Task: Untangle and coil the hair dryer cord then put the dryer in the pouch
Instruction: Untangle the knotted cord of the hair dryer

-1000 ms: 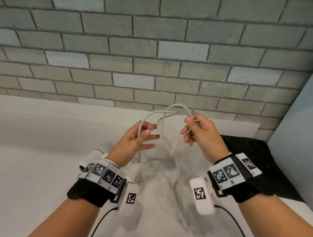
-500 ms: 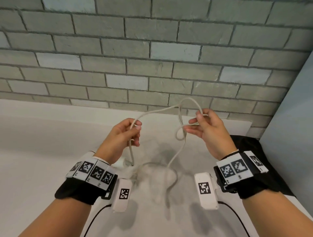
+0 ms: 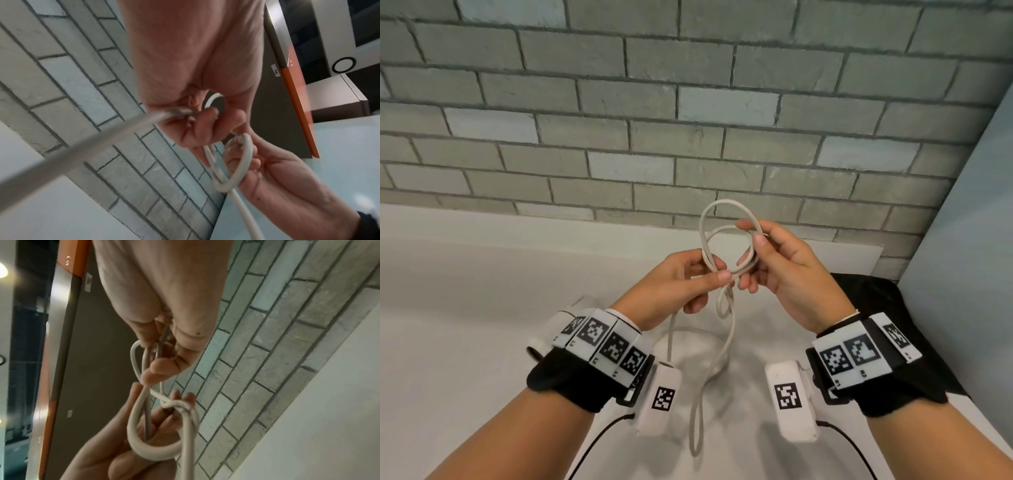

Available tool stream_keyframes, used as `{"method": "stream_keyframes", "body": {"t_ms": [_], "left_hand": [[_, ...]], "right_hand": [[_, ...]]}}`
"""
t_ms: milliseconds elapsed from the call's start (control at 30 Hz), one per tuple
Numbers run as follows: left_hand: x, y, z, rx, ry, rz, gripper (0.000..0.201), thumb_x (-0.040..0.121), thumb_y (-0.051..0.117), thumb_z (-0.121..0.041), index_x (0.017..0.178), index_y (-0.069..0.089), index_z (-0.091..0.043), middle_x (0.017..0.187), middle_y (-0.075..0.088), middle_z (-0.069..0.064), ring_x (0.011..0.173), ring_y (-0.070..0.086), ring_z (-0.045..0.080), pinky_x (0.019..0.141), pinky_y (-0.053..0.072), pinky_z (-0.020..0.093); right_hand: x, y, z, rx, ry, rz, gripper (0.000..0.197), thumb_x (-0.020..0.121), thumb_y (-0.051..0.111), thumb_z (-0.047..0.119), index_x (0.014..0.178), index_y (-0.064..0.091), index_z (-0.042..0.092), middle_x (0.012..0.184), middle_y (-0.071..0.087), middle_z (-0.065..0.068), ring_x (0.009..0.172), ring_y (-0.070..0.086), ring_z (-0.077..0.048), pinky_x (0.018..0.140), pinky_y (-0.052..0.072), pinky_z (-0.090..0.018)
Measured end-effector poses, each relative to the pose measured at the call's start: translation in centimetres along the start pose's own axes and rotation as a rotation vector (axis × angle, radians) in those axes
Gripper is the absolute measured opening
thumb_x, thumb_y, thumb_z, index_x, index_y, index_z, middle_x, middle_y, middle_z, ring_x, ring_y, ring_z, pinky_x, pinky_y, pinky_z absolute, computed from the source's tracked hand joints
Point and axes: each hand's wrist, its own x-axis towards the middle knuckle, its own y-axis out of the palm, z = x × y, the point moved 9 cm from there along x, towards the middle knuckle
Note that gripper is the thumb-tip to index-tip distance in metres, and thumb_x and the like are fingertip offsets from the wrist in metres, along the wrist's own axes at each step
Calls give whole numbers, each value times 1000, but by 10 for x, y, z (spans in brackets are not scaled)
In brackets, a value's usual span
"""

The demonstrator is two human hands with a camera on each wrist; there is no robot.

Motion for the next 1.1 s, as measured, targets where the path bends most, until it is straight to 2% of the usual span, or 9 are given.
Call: {"method": "stream_keyframes", "body": {"t_ms": [167,300,467,567,767,900,1000,1067,1100], "left_hand": [[-1,-17,2,7,56,-145,8,86,57,-9,92,60,-5,83,56,10,40,43,7,41,35,16],[-3,-18,-2,-58,114,-105,16,85,56,-1,93,57,-15,83,68,9,61,66,13,54,51,21],[-3,-7,-10,-159,189,29,20,77,59,-1,92,55,-14,82,73,0,71,71,17,61,56,22],[-3,-9,-9,-166,198,32,20,78,62,1,92,55,-12,84,69,-5,72,71,18,61,57,23],[-2,-19,7,-314,74,52,20,74,45,1,85,57,-10,79,70,4,47,58,15,43,46,21],[-6,-12,9,-466,-55,172,30,69,46,-15,86,69,-5,86,73,13,47,54,19,40,40,19],[-9,-12,8,-289,-71,189,37,78,45,-32,90,69,-7,80,70,1,50,42,14,45,18,23],[-11,-6,12,-40,-64,240,26,74,59,-29,88,65,-8,65,61,-5,41,30,7,42,16,17],[-12,-2,14,64,-68,263,19,71,64,-27,82,66,-12,60,54,1,41,27,6,41,17,16]], "right_hand": [[-2,-21,-6,-1,15,-112,23,92,43,13,112,53,15,66,56,-5,45,52,-13,42,41,-20],[-6,-11,-16,197,156,28,36,86,37,38,111,55,20,60,61,-5,46,54,-17,46,45,-23],[-9,-1,-46,-197,265,62,23,93,44,17,106,61,9,74,54,-3,51,42,-7,45,33,-16],[-12,10,-50,-201,304,158,20,91,48,14,95,66,7,73,57,-3,49,38,-4,45,29,-14],[-11,-3,-41,-210,315,121,7,81,62,6,75,63,8,64,52,-6,40,37,-3,37,24,-14],[-9,-9,-40,-184,276,51,28,74,69,0,60,49,14,51,45,6,36,32,-5,35,21,-16],[-3,-25,-29,-172,162,-90,31,76,66,0,61,43,14,57,40,0,39,31,-7,37,24,-16],[-1,-42,-12,-220,42,-231,31,78,64,-2,62,44,15,59,42,1,41,35,-3,39,29,-13],[-2,-52,1,-293,-30,-313,30,78,64,-2,63,46,16,60,45,2,44,39,-1,42,33,-11]]}}
